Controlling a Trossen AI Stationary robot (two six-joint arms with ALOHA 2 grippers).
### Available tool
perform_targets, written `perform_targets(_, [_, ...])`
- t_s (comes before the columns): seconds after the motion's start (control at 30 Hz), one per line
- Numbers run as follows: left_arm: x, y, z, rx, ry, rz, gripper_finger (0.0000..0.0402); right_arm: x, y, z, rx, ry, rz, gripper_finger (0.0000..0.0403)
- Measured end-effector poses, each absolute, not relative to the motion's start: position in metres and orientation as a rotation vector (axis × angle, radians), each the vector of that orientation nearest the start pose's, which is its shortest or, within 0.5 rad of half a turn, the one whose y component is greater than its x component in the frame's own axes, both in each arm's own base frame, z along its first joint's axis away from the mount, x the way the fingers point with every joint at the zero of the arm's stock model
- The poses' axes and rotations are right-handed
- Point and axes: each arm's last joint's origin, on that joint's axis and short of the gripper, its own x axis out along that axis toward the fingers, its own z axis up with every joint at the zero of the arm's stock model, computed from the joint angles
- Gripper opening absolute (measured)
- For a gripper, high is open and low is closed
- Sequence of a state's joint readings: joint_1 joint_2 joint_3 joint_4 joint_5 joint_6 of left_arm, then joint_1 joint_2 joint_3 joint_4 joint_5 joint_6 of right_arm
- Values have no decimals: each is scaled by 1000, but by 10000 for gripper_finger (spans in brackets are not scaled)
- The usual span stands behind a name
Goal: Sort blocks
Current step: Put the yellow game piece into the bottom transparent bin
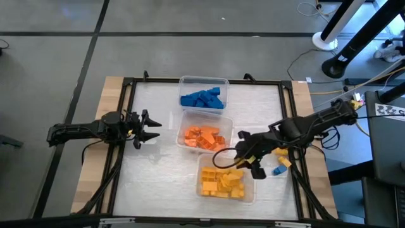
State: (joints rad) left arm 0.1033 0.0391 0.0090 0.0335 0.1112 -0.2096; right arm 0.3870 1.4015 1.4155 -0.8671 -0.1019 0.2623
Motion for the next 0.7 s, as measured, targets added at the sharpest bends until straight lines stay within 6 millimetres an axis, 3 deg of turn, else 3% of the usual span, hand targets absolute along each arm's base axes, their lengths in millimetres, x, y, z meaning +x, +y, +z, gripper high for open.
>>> perform_targets(0.3, [99,7,167,-209,-3,-8,221,283,121,327,270,1047,330,154])
perform_targets(0.53, [99,7,167,-209,-3,-8,221,300,129,300,379,1170,284,229])
perform_targets(0.7, [99,7,167,-209,-2,-8,221,303,127,297,434,1222,399,257])
